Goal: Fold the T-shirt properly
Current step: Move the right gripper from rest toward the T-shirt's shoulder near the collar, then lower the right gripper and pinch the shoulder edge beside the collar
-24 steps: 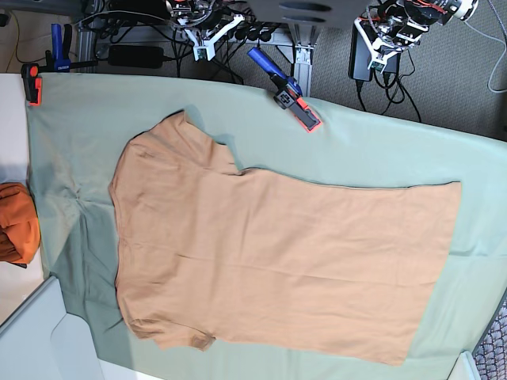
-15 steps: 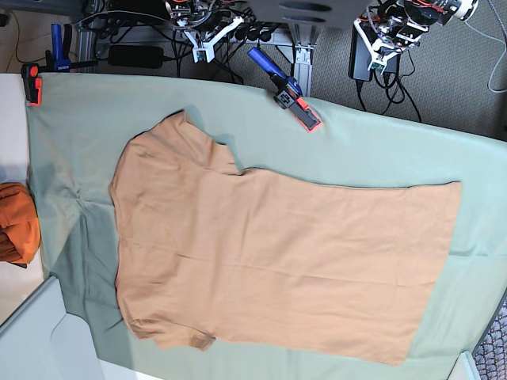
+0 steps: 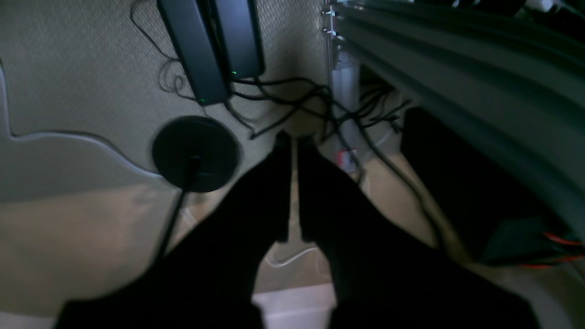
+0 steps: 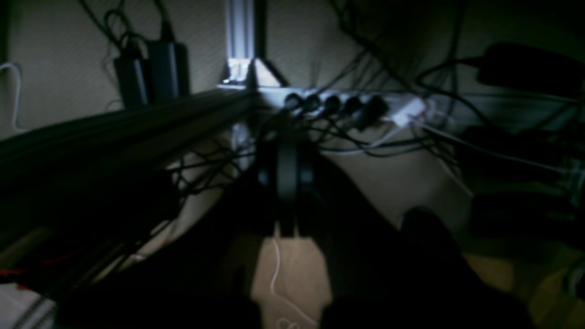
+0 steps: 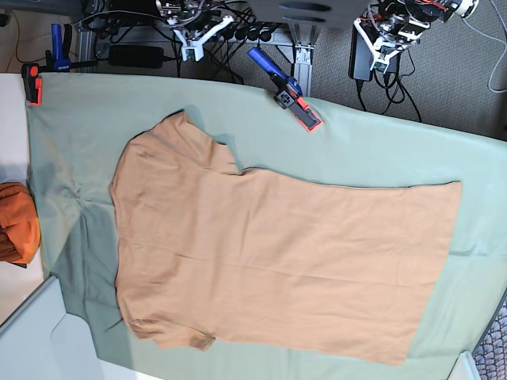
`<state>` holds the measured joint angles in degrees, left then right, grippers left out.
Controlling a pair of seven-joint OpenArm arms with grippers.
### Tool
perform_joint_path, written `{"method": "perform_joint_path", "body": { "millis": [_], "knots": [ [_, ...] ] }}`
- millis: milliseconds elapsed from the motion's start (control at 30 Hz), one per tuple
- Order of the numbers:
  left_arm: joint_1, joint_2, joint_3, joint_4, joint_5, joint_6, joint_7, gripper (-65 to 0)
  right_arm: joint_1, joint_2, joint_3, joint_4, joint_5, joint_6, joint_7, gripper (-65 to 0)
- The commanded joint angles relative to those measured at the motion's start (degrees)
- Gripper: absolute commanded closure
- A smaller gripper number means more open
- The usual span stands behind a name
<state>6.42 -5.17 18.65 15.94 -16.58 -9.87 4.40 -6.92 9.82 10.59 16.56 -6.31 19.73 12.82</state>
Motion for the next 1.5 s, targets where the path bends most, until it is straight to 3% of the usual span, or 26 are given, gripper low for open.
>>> {"method": "perform_joint_path", "body": {
  "millis": [0, 167, 333, 600, 767, 900, 1067, 1200, 1367, 1467],
  "knots": [
    [0.85, -0.72, -0.48, 1.05, -1.09, -2.12, -0.28, -1.3, -1.31, 1.55, -0.02, 1.16, 1.09, 2.23, 0.68, 0.0],
    [6.34, -3.54, -8.20, 9.03, -8.72, -12.11, 1.92, -1.3, -9.18, 6.14, -2.71, 8.63, 8.02, 4.90, 0.59, 0.0],
    [13.73, -5.42, -19.56, 21.81, -16.39, -19.02, 10.54, -1.3, -19.58, 11.10, -7.13, 21.49, 14.23, 5.60, 0.44, 0.0],
    [27.26, -9.05, -28.74, 50.58, -26.97, -19.28, 18.86, -1.3, -34.47, 18.40, -7.48, 46.58, 27.41, 5.62, -6.71, 0.0],
    [35.56, -11.76, -32.85, 71.65, -27.78, -18.18, 22.03, -1.3, -43.78, 22.82, -4.81, 64.11, 31.95, 5.66, -8.63, 0.0],
    [40.94, -14.05, -36.17, 84.32, -27.71, -15.82, 22.08, -1.3, -49.31, 23.78, 0.76, 77.64, 36.33, 5.77, -12.83, 0.0],
    [42.66, -14.73, -40.06, 92.52, -27.74, -15.87, 26.88, -1.3, -48.35, 23.58, 7.76, 89.13, 41.72, 5.70, -19.02, 0.0],
    [42.66, -14.93, -40.87, 93.92, -27.69, -15.87, 29.18, -1.4, -42.36, 23.45, 10.19, 91.54, 41.88, 5.07, -19.58, -0.3],
    [42.66, -15.45, -40.85, 93.92, -27.78, -15.82, 32.57, -1.9, -32.24, 21.68, 10.16, 89.05, 43.89, -4.28, -21.29, -26.0],
    [42.69, -15.87, -40.85, 93.92, -27.76, -15.85, 35.04, -8.8, -28.59, 19.19, 10.16, 86.68, 47.12, -7.17, -25.81, -41.8]
  ]
}}
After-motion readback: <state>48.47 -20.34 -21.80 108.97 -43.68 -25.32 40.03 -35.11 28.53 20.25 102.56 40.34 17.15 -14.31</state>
